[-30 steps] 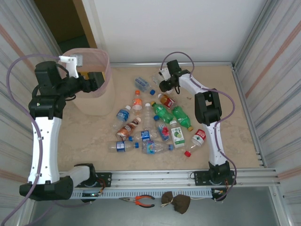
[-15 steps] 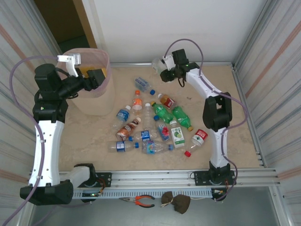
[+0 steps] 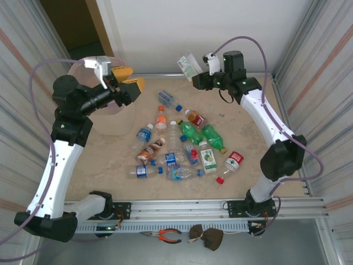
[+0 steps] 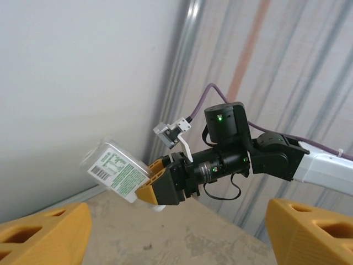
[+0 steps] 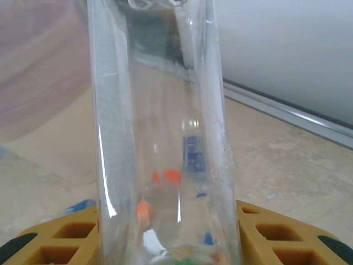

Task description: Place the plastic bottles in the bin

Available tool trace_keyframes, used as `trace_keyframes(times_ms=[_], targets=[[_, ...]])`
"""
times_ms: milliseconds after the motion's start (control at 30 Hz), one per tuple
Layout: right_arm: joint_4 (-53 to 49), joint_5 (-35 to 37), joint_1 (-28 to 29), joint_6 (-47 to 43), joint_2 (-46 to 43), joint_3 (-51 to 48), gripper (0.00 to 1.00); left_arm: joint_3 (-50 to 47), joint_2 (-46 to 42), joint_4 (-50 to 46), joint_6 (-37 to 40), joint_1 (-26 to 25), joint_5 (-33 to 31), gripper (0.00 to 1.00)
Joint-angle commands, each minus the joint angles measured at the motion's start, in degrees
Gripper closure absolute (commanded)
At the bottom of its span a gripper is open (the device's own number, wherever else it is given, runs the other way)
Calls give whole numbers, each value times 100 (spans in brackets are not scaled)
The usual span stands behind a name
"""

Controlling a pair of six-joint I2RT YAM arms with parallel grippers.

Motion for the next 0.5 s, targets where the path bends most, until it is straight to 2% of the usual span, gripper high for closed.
trace_keyframes(times_ms=[0,200,467], targets=[[617,-673,-36,555,-752,-281,54,368,184,414,339,-345,96,17],[1232,-1291,-26,1083,-1700,-808,54,668,471,643,440,-835,52,18],[2171,-1856,48,1751,-2683,-1334,53,832,723,1210,53,-1171,150,17]])
